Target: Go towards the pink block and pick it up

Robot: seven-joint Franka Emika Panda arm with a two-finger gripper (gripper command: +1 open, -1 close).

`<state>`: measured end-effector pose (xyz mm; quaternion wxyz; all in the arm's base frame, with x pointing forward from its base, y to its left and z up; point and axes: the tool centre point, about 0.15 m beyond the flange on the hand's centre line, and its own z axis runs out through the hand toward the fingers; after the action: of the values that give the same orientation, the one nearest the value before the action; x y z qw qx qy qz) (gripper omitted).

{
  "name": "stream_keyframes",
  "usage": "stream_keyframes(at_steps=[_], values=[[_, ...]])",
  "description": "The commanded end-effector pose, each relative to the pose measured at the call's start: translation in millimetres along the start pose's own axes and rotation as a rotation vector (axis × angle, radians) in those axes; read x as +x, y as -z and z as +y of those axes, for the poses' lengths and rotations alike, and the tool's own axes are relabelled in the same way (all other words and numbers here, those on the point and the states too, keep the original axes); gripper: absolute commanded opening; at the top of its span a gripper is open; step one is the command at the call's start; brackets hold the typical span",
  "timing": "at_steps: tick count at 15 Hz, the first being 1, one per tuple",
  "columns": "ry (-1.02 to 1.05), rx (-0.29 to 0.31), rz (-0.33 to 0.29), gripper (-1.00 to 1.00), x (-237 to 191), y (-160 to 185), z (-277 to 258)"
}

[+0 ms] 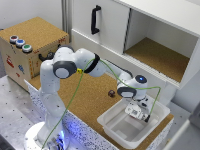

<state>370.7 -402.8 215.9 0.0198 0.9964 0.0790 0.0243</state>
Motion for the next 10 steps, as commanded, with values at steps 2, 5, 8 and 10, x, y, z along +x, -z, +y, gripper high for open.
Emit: stream_keyframes(at_steps=[2, 5, 8, 10], values=[[-0.047, -0.002, 0.001, -1.0, 26, -27, 3], [-0.077, -0.03, 0.036, -1.0, 36, -18, -9], [-0.098, -0.045, 0.071, -1.0, 34, 7, -30], [-0.126, -0.048, 0.109, -1.0, 32, 35, -49]])
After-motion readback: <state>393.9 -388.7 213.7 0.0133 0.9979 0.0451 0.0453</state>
